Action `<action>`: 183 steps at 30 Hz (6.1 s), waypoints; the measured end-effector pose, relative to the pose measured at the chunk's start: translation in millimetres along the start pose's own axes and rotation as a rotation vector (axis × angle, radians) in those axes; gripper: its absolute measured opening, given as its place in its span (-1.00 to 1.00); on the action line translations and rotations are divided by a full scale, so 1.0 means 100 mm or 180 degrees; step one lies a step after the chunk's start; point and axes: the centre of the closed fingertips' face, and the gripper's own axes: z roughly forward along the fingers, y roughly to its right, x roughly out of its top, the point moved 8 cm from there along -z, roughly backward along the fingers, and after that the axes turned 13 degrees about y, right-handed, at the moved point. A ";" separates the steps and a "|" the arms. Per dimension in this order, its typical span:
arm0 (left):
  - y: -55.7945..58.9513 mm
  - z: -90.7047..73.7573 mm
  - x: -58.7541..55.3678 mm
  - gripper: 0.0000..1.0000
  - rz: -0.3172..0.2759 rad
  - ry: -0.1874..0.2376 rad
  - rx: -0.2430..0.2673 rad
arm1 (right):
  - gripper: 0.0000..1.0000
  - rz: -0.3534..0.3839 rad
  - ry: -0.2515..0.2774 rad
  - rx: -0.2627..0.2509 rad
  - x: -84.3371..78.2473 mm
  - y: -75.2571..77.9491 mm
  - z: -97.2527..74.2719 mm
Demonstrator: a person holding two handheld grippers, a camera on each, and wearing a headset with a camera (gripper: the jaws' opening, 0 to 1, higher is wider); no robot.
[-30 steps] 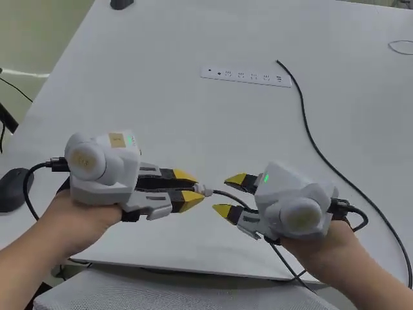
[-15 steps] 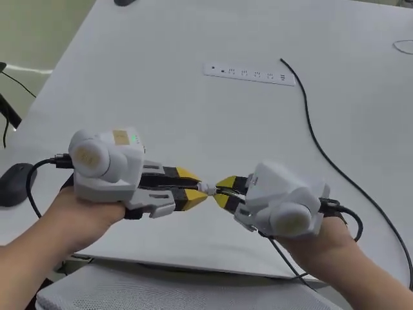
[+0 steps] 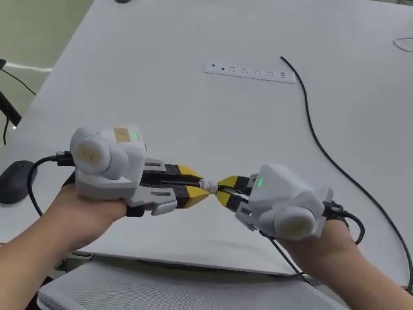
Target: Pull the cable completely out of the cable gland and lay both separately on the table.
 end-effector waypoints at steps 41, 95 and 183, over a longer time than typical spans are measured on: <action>-0.02 0.01 0.09 -0.70 -0.0130 0.0242 0.0074 | -1.00 0.1308 -0.0446 -0.0581 -0.59 0.21 -0.45; -0.35 -0.15 -0.43 -0.70 -0.0293 0.0092 -0.0005 | -1.00 0.1208 -0.0649 -0.0659 -0.35 0.71 0.26; -1.23 -0.65 -1.61 -0.68 -0.0231 -0.0384 0.0181 | -1.00 0.0408 -0.0994 0.0652 -0.71 0.22 2.26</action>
